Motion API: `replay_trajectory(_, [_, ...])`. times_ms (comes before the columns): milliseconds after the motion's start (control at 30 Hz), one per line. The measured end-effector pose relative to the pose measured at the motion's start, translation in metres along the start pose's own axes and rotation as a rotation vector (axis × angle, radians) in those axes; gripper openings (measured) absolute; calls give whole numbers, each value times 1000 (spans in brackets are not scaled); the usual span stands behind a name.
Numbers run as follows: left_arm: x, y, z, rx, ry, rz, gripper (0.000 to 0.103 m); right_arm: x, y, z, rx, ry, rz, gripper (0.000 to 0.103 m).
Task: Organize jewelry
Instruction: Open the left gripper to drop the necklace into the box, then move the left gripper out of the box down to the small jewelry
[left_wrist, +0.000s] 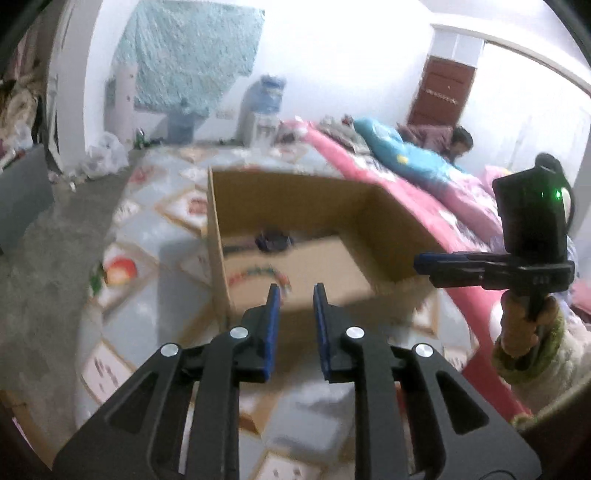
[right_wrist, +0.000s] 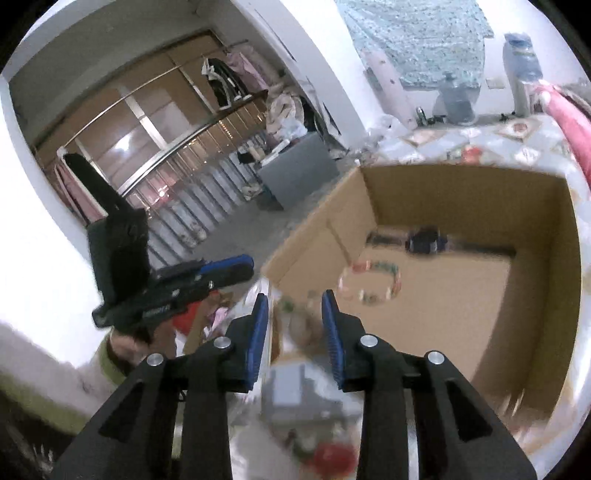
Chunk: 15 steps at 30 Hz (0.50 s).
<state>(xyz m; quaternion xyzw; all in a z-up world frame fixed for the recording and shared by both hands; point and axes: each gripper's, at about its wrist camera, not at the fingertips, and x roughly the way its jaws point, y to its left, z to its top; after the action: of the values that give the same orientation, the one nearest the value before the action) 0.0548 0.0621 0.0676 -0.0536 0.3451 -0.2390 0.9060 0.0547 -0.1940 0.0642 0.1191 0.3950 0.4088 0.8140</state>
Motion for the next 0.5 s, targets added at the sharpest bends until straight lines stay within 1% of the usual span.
replay_trajectory(67, [9, -1, -16, -19, 51, 7, 23, 9, -9, -24, 59, 46, -37, 30])
replay_trajectory(100, [18, -2, -25, -23, 87, 25, 23, 14, -15, -34, 88, 65, -49, 30])
replay_trajectory(167, [37, -5, -38, -21, 136, 57, 23, 24, -28, -52, 167, 96, -47, 30])
replay_trajectory(233, [50, -8, -46, 6, 156, 96, 23, 31, -35, -62, 206, 109, -47, 30])
replay_trajectory(267, [60, -11, -50, 33, 175, 139, 23, 34, -37, -65, 219, 115, -48, 30])
replay_trajectory(367, [77, -12, -57, 73, 206, 202, 23, 37, -38, -66, 229, 118, -38, 30])
replay_trajectory(433, [85, -13, -60, 101, 222, 234, 23, 37, -36, -65, 226, 118, -32, 30])
replay_trajectory(500, [90, -13, -61, 113, 233, 248, 23, 40, -36, -64, 217, 119, -36, 30])
